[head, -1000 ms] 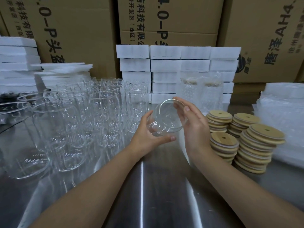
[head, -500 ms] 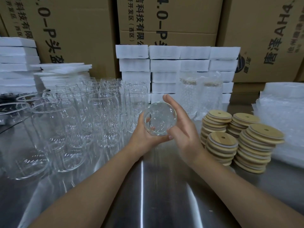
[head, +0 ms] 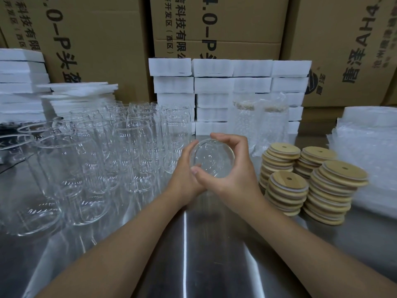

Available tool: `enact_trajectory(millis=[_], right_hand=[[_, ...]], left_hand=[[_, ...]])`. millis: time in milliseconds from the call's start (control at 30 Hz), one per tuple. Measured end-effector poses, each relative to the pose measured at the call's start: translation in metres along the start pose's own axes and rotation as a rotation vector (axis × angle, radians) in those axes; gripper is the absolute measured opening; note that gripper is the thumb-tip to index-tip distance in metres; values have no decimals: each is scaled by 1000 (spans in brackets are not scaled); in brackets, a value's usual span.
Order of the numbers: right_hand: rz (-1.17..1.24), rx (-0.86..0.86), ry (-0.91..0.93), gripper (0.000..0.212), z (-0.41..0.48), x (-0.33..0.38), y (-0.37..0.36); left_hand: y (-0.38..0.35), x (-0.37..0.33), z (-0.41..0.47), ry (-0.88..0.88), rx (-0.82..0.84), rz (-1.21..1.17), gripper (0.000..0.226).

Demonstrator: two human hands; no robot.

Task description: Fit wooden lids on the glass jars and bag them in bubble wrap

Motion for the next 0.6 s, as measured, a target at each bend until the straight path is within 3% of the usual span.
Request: enact_trajectory(millis=[133,267,433,600], right_hand=[[46,-124,-36,56,2,-6,0],[100,-194,-79,46,5,-10,3],[155,-215,-88,11,8,-11,6],[282,-246,-140,16,10,-13,8]], left_hand=[[2,5,5,-43,35,225,106],[1,5,4,-43,65,164,116],[-2,3,4,-60,61,71,117],[-2,4,4,-59,60,33,100]])
Point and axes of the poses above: each hand's wrist, its own z-axis towards the middle knuckle, its own y-axis out of the back of the hand, x = y × z, the point moved 2 cm from there along z, towards the middle knuckle, and after that the axes turned 2 degrees about -y, right-handed, at the moved point
